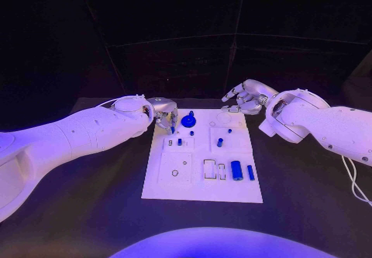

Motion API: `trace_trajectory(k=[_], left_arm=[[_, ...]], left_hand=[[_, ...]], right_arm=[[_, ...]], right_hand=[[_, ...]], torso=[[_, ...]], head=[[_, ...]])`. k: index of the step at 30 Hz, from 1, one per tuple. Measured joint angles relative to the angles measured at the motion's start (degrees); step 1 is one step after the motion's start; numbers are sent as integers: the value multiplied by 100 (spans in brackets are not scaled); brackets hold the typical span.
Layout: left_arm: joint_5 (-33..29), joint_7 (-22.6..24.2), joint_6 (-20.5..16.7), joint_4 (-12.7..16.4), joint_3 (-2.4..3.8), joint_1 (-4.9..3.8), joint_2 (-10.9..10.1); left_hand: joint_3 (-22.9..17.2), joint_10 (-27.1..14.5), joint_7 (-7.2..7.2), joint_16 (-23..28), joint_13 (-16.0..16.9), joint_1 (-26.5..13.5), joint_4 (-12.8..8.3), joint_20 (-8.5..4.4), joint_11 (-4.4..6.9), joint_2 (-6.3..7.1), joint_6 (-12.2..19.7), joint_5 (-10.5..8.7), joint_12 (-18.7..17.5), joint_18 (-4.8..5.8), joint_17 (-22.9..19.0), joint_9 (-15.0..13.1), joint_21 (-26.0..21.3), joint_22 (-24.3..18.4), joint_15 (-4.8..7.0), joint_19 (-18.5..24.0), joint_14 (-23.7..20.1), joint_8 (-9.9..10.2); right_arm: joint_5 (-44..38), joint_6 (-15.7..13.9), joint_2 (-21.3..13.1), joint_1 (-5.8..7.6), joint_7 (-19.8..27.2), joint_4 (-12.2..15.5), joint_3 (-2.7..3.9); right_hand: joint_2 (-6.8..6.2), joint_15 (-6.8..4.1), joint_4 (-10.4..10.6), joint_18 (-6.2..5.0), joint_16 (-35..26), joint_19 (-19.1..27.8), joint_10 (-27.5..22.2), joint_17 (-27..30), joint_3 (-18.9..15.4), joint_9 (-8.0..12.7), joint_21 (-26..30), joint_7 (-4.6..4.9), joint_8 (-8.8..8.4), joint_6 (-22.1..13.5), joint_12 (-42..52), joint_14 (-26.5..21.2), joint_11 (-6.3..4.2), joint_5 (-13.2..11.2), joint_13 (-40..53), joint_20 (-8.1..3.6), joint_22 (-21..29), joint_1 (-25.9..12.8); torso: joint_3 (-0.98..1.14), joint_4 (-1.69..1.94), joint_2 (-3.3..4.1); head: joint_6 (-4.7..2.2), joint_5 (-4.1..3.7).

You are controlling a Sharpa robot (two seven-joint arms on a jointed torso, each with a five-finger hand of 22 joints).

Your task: Assemble the parts on the task board

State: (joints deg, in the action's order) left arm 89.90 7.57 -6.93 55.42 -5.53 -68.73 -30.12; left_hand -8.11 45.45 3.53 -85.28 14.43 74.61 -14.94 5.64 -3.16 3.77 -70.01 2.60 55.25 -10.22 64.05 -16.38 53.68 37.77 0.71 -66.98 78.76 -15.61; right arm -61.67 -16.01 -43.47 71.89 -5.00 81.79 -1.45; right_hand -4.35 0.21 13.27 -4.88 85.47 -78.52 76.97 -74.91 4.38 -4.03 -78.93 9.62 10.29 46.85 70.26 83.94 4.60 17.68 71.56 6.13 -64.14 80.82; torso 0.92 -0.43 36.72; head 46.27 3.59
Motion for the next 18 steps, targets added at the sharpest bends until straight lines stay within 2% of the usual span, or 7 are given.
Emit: trace_trajectory(k=[11,14,18], left_arm=[[25,-67,-18,62,2,4,-33],[28,-72,-20,83,2,6,-45],[30,-75,-20,109,2,8,-61]], left_hand=[[119,-20,-93,-55,64,-32,-23,-17,20,-31,87,0,176,0,120,-390,-32,27,29,-17,29,-282],[126,-21,-174,-76,74,-56,-30,-17,20,-36,49,-1,221,0,139,-501,-32,32,29,-17,29,-354],[142,-20,-203,-76,74,-62,-46,-33,20,-55,61,-1,256,0,165,-606,-61,34,29,-33,29,-419]], right_arm=[[-2,5,-4,0,-2,0,0],[-3,7,-4,0,-3,0,0],[-3,9,-4,0,-4,-1,0]], right_hand=[[0,0,0,0,0,0,0,0,0,0,0,0,0,0,0,0,0,0,-1,0,0,0],[0,0,0,0,0,0,0,0,0,0,0,0,0,0,0,0,0,0,-1,0,0,0],[17,0,0,0,0,0,0,0,0,0,0,-2,0,40,0,0,0,0,-1,0,0,17]], torso=[[-1,-1,2],[-2,-1,2],[-2,-1,2]], head=[[1,0],[3,0],[4,0]])
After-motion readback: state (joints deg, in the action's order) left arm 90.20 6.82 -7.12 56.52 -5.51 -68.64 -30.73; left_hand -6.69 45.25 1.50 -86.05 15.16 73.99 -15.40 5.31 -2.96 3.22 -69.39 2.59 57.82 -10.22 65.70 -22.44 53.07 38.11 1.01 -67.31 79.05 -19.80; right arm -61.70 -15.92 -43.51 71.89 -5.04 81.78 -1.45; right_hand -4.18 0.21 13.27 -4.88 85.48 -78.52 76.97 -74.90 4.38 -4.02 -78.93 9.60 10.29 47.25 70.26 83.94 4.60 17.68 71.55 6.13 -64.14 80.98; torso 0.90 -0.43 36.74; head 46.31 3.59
